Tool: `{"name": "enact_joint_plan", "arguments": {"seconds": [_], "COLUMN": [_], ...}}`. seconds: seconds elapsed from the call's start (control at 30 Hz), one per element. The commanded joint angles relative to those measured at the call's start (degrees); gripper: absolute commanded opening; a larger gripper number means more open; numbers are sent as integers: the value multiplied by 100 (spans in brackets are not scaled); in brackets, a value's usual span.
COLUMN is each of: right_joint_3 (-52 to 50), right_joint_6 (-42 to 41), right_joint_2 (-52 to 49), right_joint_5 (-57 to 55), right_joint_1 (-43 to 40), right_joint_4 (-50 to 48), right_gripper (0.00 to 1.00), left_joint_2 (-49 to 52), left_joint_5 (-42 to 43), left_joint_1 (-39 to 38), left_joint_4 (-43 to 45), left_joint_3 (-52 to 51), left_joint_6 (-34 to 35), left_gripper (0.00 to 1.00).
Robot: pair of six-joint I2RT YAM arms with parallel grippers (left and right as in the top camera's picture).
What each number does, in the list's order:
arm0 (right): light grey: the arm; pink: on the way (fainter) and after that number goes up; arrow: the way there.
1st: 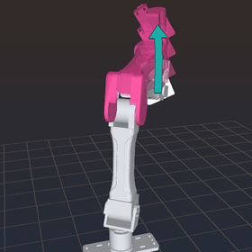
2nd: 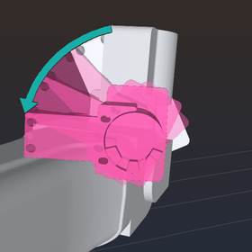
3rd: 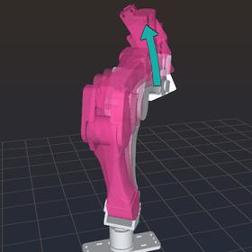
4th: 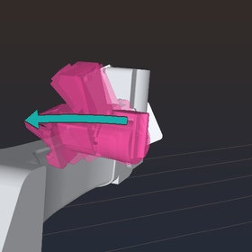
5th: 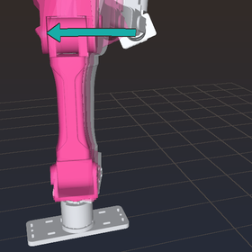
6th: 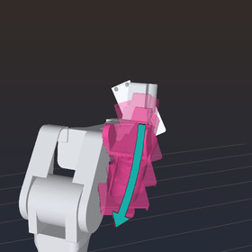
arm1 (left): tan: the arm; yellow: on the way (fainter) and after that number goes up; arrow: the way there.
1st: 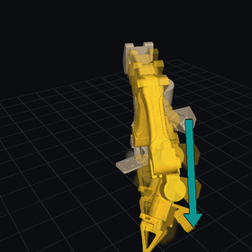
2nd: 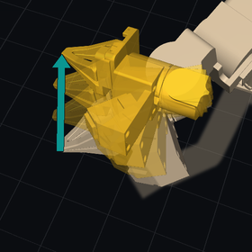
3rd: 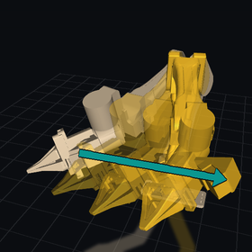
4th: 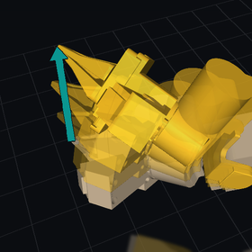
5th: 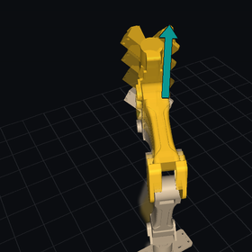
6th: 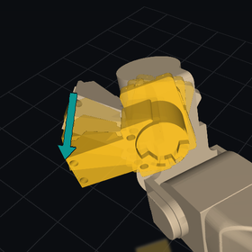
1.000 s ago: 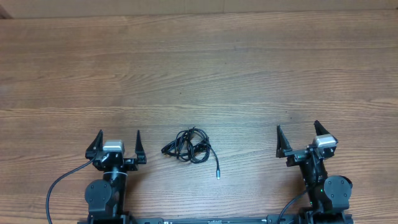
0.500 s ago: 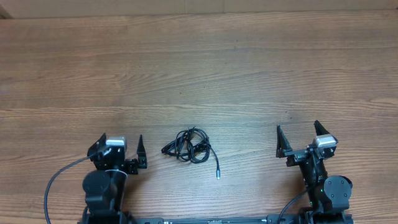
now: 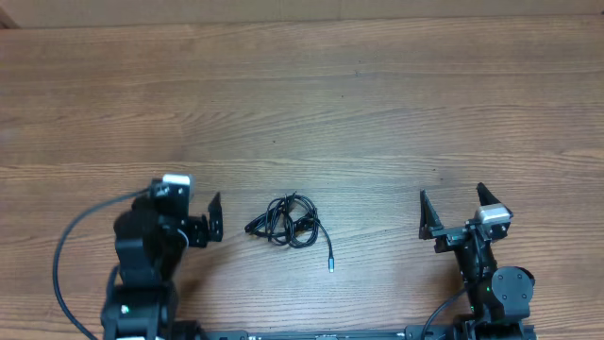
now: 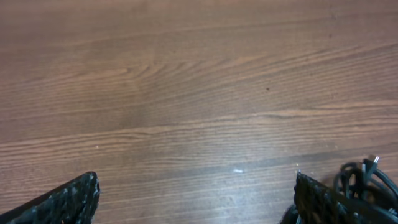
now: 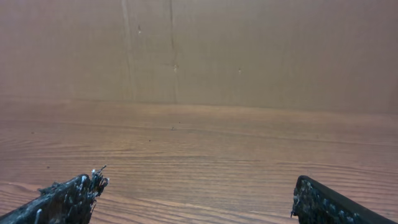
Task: Untangle cables
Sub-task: 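Move the left gripper forward and over the tangled black cable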
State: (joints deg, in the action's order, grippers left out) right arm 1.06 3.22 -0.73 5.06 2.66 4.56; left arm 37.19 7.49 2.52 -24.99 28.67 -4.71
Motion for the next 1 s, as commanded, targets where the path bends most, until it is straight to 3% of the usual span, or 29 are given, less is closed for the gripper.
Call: {"name": "enact_joint_plan", "arguments": {"seconds": [0.0,0.43,0.7,0.97], "right_joint_3": [-59,-59,-59,-59], "right_joint_6": [0,0,-2,0], "right_joint_2": [57,57,57,57], "right_joint_5": [-70,-70,-70,-72], "right_joint_1": [-15,-15,-15,-15], "right_joint_4": [-13,-13,-13,-13], "right_gripper": [100,100,100,100], "left_joint_2": [452,1510,1749,2037], "left_joint_5": [140,179,94,129], "left_joint_1": [46,44,42,39], "left_joint_4": [-192,-984,-2159,-2280], "left_joint_3": [586,1878,2739,2905], "left_joint_6": [-111,74,144,151], "left_gripper": [99,100,100,99]}}
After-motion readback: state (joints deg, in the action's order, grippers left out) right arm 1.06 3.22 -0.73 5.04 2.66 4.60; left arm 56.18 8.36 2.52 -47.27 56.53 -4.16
